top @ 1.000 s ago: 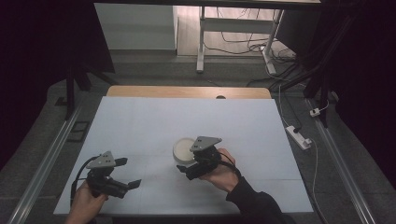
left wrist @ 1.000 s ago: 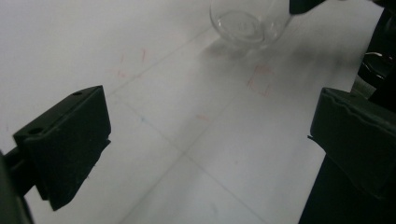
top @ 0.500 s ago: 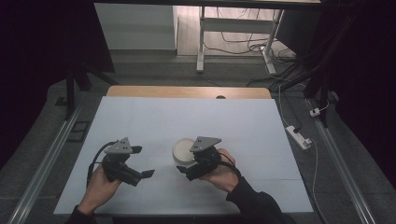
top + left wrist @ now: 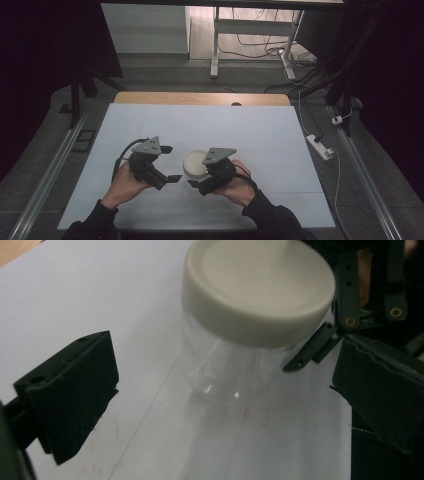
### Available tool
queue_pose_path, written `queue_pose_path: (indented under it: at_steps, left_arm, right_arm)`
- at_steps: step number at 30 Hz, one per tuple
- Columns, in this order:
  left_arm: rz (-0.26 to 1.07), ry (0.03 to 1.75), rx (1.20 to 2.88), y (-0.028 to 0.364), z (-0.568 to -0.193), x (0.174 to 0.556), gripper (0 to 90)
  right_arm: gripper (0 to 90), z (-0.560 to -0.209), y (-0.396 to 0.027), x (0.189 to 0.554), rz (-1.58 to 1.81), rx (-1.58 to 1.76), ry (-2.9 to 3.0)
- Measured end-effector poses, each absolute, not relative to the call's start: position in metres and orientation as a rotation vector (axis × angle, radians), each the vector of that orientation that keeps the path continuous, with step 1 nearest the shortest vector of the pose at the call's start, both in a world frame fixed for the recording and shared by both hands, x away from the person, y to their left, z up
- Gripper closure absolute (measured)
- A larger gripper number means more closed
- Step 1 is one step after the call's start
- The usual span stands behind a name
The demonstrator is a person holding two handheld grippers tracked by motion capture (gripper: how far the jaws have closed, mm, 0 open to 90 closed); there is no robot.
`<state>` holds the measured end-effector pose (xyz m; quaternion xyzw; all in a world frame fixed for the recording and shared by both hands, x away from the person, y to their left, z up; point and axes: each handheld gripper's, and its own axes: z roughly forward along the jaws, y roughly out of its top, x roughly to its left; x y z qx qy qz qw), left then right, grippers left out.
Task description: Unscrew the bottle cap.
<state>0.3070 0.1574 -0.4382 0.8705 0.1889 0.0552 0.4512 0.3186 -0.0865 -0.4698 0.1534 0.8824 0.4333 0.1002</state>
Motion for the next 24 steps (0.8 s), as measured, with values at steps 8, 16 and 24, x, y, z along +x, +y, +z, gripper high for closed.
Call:
queue_pose_path:
  at_steps: [8, 16, 24]
  left_arm:
    - [0.061, 0.298, 2.192, 0.135, -0.436, 0.318, 0.0]
    - [-0.032, 0.152, 2.185, 0.122, -0.44, 0.326, 0.0]
    - [-0.007, 0.098, 2.169, 0.119, -0.439, 0.322, 7.1]
  right_arm:
    - [6.3, -0.47, -0.085, 0.316, 1.313, 0.405, 2.638]
    - [6.3, -0.47, -0.082, 0.312, 1.337, 0.32, 2.682]
    - [6.4, -0.468, -0.08, 0.308, 1.348, 0.26, 2.7]
